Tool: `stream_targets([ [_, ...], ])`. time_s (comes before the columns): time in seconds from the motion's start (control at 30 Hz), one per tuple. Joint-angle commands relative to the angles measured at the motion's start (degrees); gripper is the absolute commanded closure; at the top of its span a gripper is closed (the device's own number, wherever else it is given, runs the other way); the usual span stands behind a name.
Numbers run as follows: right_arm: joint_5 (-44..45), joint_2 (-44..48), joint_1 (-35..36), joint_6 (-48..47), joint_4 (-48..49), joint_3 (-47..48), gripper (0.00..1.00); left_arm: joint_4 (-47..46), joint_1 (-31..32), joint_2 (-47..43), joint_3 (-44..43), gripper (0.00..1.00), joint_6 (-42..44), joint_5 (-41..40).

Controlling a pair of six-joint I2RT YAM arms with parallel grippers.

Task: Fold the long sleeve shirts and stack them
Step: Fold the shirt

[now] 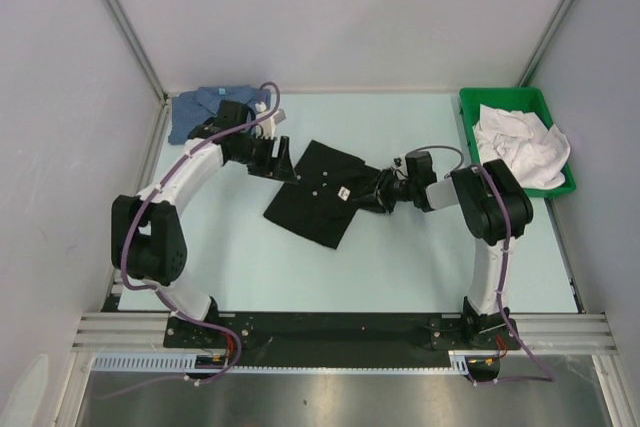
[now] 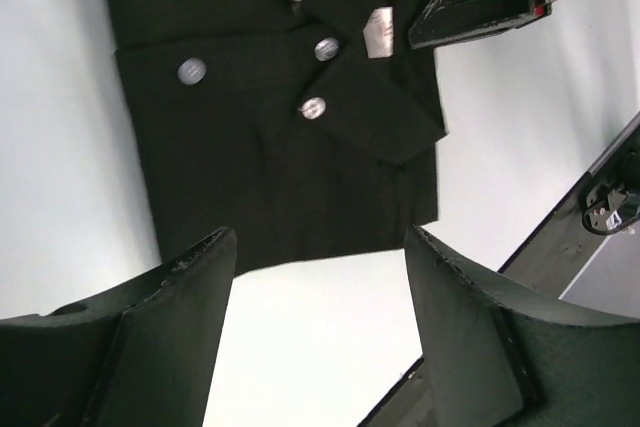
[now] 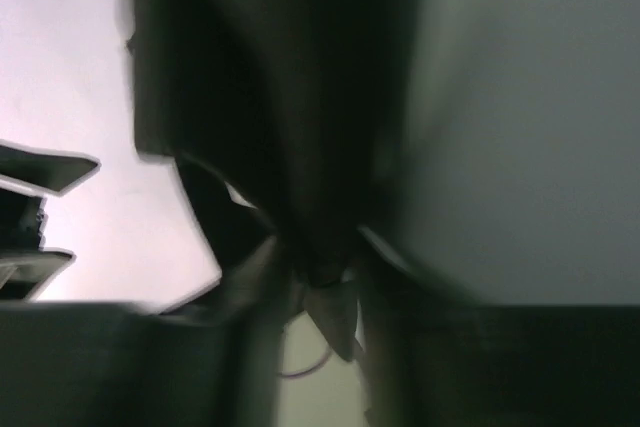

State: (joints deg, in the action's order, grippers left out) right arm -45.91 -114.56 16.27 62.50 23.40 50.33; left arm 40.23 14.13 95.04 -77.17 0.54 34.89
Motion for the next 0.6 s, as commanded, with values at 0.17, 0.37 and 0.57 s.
stream_targets([
  [0.17,3.2,-7.2,-6.2,-34.3,-34.7,19.1,1.0,-5.7,-3.9,-3.1,9.2,0.3,6.2,3.5],
  [0.37,4.4,-13.5,-7.3,-51.1,-54.8,35.2,1.0,-11.4,-3.7,5.0,10.7,0.38,4.2,4.7],
  [0.57,6.7,-16.7,-5.7,-60.0,-61.8,40.5,1.0,-22.7,-3.7,13.8,5.1,0.38,-8.2,10.2],
])
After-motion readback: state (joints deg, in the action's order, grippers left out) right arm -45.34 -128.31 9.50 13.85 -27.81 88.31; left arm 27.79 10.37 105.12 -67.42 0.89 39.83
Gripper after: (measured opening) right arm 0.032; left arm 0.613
